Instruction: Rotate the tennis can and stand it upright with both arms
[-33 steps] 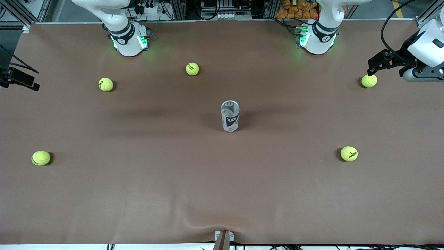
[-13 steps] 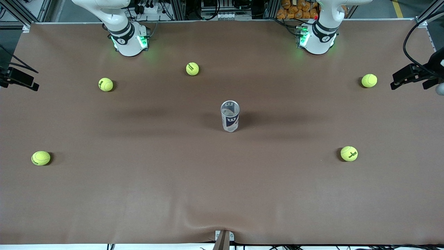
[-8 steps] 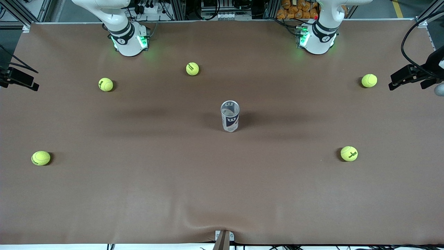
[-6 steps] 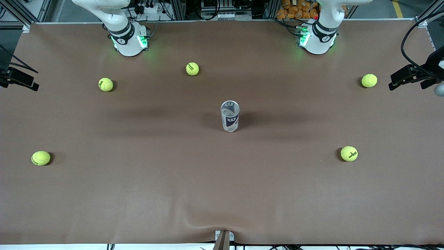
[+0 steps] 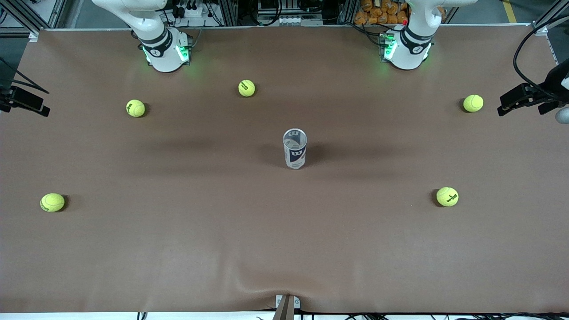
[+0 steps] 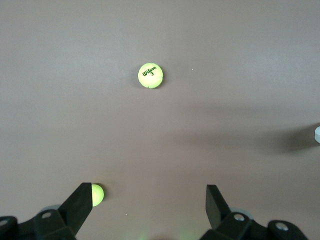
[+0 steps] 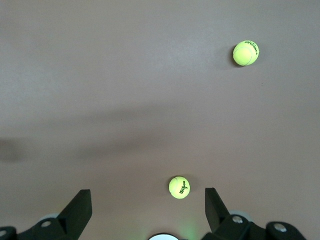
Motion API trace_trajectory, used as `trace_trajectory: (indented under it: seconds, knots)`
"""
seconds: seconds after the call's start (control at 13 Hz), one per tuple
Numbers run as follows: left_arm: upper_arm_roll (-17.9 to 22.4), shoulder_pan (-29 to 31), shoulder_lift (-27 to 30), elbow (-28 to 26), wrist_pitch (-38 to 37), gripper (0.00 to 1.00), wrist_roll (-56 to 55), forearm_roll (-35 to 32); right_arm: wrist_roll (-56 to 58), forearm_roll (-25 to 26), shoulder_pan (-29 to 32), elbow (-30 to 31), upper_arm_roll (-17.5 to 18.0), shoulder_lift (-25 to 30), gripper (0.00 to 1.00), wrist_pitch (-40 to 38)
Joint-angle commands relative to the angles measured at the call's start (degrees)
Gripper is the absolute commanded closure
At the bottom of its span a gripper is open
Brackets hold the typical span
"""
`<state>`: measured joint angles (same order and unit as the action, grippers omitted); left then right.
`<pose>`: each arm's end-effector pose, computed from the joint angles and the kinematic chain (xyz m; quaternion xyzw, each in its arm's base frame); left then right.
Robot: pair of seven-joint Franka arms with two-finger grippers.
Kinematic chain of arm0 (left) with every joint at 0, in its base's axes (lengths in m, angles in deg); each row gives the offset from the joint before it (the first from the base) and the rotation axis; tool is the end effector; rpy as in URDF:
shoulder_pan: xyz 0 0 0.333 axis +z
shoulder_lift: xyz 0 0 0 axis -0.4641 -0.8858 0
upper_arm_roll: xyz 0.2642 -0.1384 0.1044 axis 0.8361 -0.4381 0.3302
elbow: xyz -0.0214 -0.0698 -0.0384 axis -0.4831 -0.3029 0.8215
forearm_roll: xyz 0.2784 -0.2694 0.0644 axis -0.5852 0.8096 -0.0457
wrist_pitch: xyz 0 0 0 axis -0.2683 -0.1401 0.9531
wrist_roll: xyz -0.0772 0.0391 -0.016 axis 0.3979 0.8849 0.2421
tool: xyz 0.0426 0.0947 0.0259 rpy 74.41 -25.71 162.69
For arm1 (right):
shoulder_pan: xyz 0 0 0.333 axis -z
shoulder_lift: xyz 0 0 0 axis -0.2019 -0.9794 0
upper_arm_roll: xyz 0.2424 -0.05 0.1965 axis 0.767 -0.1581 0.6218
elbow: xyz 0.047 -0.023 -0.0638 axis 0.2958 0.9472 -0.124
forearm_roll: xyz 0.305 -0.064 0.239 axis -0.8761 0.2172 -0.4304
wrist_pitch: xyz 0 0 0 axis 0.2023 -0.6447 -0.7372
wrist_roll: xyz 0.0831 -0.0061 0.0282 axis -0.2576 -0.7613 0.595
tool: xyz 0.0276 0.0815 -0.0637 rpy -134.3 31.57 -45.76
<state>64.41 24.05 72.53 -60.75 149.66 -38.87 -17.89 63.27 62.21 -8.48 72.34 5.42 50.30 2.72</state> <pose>0.5404 0.0049 0.6258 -0.9997 -0.0160 0.0163 0.0046 0.5420 -0.0638 0.6370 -0.9967 0.0668 0.0456 0.0056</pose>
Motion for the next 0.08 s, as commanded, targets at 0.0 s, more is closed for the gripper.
trace_trajectory:
  seconds: [0.0]
  knots:
    - [-0.14, -0.35, -0.4, 1.02, -0.31, 0.0, -0.85, -0.59, -0.72, 0.36, -0.35, -0.71, -0.18, 0.02, 0.0, -0.57]
